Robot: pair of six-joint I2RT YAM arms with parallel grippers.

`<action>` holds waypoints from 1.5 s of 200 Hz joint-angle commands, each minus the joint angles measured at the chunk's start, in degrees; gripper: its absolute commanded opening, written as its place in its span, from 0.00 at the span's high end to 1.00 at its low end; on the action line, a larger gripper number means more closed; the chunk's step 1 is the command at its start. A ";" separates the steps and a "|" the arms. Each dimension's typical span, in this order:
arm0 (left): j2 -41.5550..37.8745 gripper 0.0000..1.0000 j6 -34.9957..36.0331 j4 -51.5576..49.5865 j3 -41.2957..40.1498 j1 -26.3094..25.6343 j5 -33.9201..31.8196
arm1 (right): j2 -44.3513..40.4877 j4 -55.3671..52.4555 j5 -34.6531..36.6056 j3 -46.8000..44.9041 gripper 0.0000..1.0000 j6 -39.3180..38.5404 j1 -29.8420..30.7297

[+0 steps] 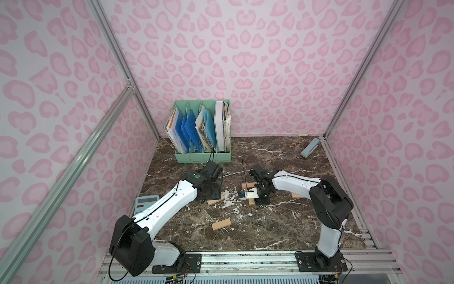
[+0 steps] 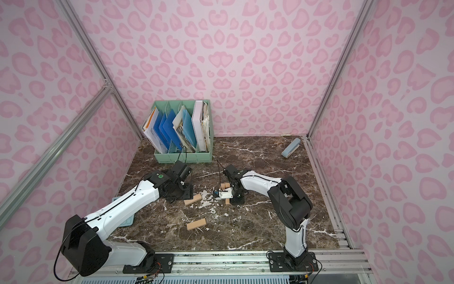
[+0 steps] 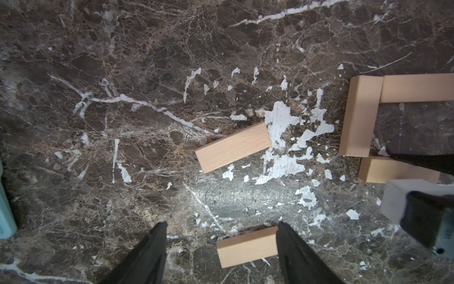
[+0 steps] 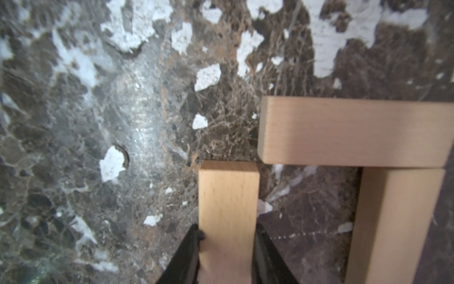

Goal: Assemble the number 6 with building blocks
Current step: Assemble the building block at the center of the board, then pick up the building block from the center of the board.

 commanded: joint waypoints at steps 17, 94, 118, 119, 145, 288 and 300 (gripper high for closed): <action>-0.13 0.26 0.06 -0.26 -0.01 0.03 -0.21 | 0.35 -0.12 -0.25 0.44 0.61 0.76 0.27; -0.69 0.26 -0.21 0.09 -0.89 0.06 0.08 | -0.31 0.39 0.99 0.30 0.00 1.10 0.39; -0.83 0.26 -0.38 0.40 -1.09 0.04 0.14 | -1.62 0.98 1.33 0.17 0.00 1.16 0.39; -0.83 0.26 -0.34 0.42 -1.10 0.04 0.14 | -1.68 1.01 1.40 0.17 0.00 1.18 0.34; -0.83 0.26 -0.38 0.40 -0.94 0.04 0.06 | -3.94 -0.19 2.03 1.22 0.00 1.33 0.48; 3.22 0.26 1.90 1.31 4.61 0.08 0.63 | -17.36 -26.14 6.42 20.88 0.12 77.40 -30.96; 3.06 0.26 1.93 1.47 4.31 0.04 0.58 | -23.27 -22.72 5.01 13.41 0.17 84.89 -30.22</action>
